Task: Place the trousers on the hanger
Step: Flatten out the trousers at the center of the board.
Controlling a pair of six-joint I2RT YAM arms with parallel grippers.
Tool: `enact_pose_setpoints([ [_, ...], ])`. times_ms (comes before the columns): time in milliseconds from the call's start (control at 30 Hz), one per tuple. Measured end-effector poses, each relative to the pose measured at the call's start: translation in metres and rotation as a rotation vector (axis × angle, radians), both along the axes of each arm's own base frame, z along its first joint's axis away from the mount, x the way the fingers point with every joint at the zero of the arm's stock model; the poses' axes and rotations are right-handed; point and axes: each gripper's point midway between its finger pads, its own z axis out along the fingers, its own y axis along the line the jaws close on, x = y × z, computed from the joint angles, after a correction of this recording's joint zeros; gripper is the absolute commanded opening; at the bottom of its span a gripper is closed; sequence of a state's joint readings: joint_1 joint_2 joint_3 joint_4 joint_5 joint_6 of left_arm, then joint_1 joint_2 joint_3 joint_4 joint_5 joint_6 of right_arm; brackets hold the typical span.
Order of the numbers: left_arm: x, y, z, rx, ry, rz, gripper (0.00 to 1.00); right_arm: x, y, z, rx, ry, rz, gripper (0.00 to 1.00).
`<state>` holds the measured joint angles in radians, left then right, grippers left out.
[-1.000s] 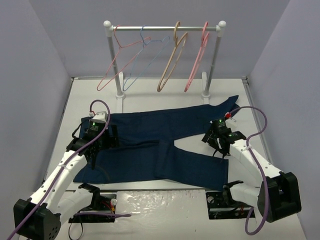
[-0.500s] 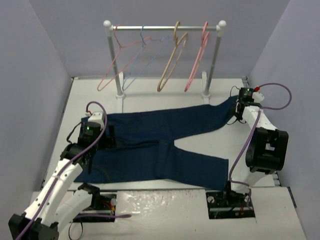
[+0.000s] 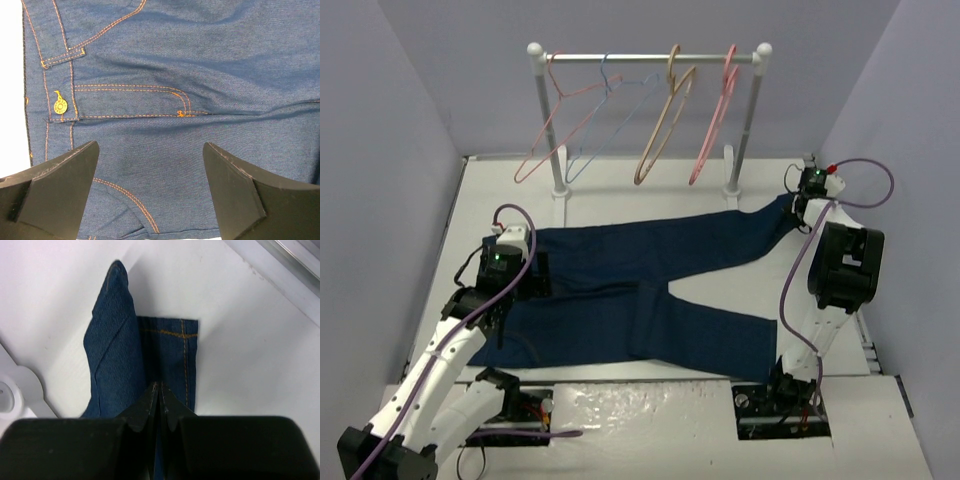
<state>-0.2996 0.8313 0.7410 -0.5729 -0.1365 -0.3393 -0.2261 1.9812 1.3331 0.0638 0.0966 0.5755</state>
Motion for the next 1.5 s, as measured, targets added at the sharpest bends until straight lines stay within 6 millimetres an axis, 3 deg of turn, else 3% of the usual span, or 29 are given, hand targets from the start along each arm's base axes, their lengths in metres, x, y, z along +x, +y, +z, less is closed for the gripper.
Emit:
enact_pose_setpoints([
  [133, 0.000, 0.000, -0.001, 0.005, 0.004, -0.003, 0.82, 0.009, 0.002, -0.011, 0.023, -0.012, 0.017, 0.00],
  [233, 0.001, 0.000, -0.002, 0.006, 0.006, -0.004, 0.82, 0.013, 0.003, -0.030, 0.053, 0.001, 0.020, 0.00],
  [433, 0.001, 0.000, -0.004, 0.011, 0.015, -0.005, 0.82, 0.013, -0.004, -0.036, 0.075, -0.038, -0.024, 0.00],
  [567, 0.001, 0.001, -0.003, 0.013, 0.014, -0.003, 0.82, -0.002, -0.019, -0.037, 0.065, -0.041, -0.090, 0.00],
  [800, 0.001, 0.001, -0.004, 0.014, 0.015, -0.003, 0.82, -0.047, -0.057, -0.036, 0.010, 0.052, -0.192, 0.00],
  [1000, 0.001, 0.001, -0.004, 0.015, 0.015, -0.003, 0.82, -0.068, -0.058, -0.025, -0.044, 0.146, -0.169, 0.00],
  [1133, 0.000, 0.001, -0.005, 0.015, 0.023, -0.003, 0.82, -0.070, -0.030, 0.021, -0.085, 0.097, -0.096, 0.12],
  [1300, 0.000, -0.003, -0.015, 0.011, 0.067, -0.012, 0.83, -0.089, 0.056, 0.080, -0.110, -0.031, 0.089, 0.27],
  [1400, -0.001, -0.008, -0.022, -0.009, 0.101, -0.018, 0.82, -0.114, 0.095, 0.070, -0.063, -0.025, 0.173, 0.35],
  [1500, -0.004, -0.016, -0.027, -0.064, 0.132, -0.012, 0.82, -0.156, 0.147, 0.033, -0.010, 0.088, 0.299, 0.38],
])
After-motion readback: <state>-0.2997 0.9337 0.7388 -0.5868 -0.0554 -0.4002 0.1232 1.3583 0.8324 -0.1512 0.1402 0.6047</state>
